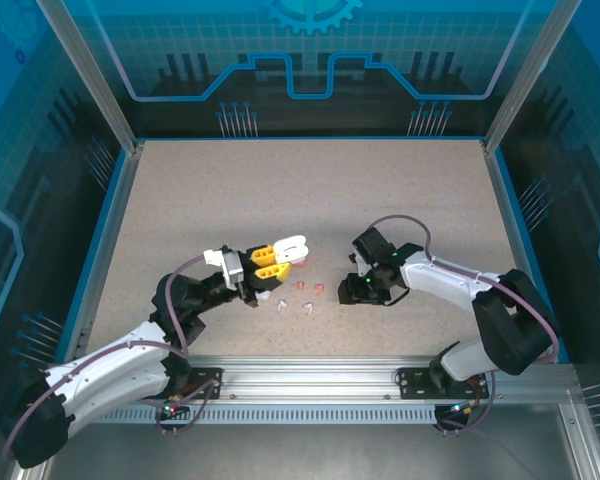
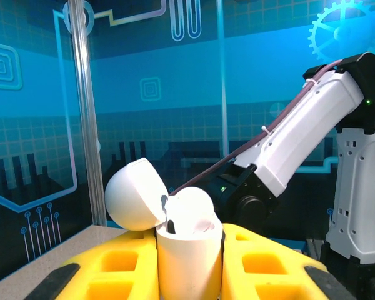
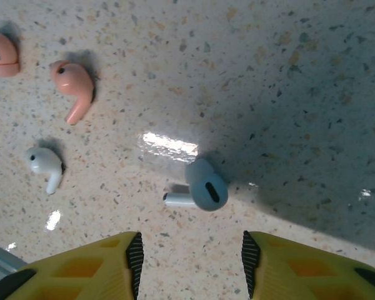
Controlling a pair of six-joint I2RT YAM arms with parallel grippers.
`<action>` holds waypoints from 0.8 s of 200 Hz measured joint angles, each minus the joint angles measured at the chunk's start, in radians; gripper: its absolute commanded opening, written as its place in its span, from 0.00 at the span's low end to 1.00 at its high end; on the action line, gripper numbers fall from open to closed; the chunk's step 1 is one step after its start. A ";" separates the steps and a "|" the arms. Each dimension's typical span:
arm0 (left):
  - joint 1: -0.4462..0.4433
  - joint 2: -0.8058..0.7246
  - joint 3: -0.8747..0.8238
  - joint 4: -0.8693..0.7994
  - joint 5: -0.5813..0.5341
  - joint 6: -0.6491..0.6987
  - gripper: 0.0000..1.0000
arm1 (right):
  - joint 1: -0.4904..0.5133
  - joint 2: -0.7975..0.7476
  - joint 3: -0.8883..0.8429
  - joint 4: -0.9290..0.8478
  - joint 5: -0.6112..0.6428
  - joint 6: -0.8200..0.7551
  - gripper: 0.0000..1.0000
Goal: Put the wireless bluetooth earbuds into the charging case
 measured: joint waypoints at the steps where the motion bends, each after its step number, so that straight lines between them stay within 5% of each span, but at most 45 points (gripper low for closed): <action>1: 0.000 0.000 0.000 -0.001 0.000 0.000 0.00 | 0.000 0.002 0.000 0.001 0.000 0.000 0.48; 160: 0.000 -0.025 -0.001 -0.041 -0.008 0.000 0.00 | -0.011 0.089 0.003 0.047 0.011 0.011 0.38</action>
